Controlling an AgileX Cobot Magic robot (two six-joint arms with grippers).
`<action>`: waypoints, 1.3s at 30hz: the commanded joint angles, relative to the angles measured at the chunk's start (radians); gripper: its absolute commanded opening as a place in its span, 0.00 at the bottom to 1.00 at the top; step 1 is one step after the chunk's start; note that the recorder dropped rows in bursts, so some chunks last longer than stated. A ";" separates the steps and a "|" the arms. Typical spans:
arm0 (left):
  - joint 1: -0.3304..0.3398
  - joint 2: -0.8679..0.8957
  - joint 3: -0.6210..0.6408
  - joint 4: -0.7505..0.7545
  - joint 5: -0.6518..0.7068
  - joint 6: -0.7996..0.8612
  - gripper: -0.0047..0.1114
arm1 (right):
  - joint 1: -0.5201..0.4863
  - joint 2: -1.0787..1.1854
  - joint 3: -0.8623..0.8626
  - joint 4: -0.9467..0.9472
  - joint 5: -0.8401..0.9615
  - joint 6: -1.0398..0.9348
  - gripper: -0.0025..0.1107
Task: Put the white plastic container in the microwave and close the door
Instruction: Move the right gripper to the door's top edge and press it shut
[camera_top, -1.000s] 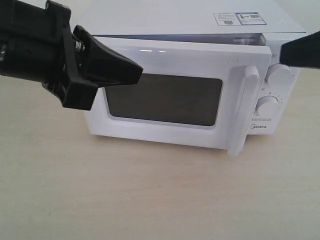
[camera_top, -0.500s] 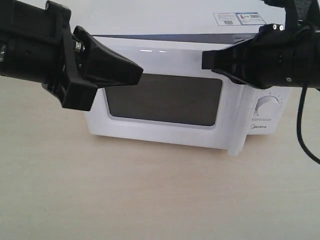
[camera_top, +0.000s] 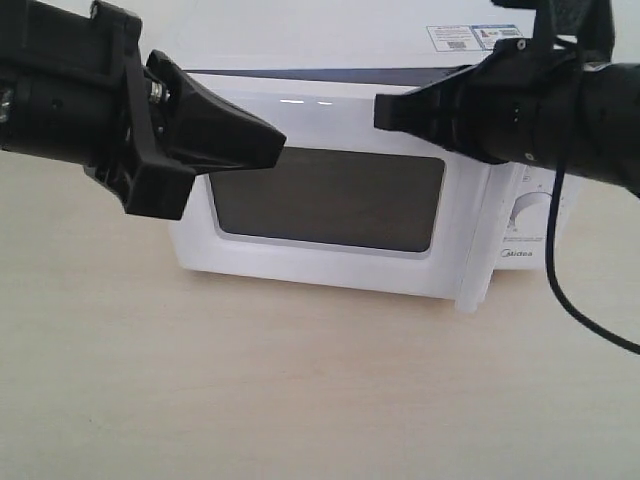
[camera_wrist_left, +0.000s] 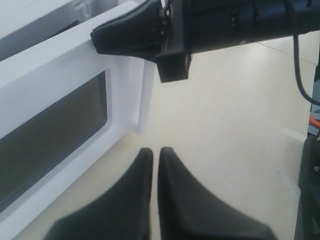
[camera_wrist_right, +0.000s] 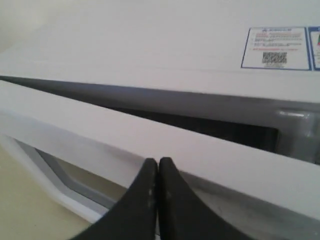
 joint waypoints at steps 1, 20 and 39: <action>-0.006 -0.005 -0.009 -0.011 -0.009 -0.001 0.08 | 0.001 0.056 0.004 0.003 -0.032 -0.007 0.02; -0.006 -0.005 -0.009 -0.011 -0.020 -0.001 0.08 | 0.001 0.097 0.004 0.000 -0.262 0.024 0.02; -0.006 -0.005 -0.009 -0.011 -0.032 -0.001 0.08 | 0.001 0.186 -0.055 -0.006 -0.279 0.017 0.02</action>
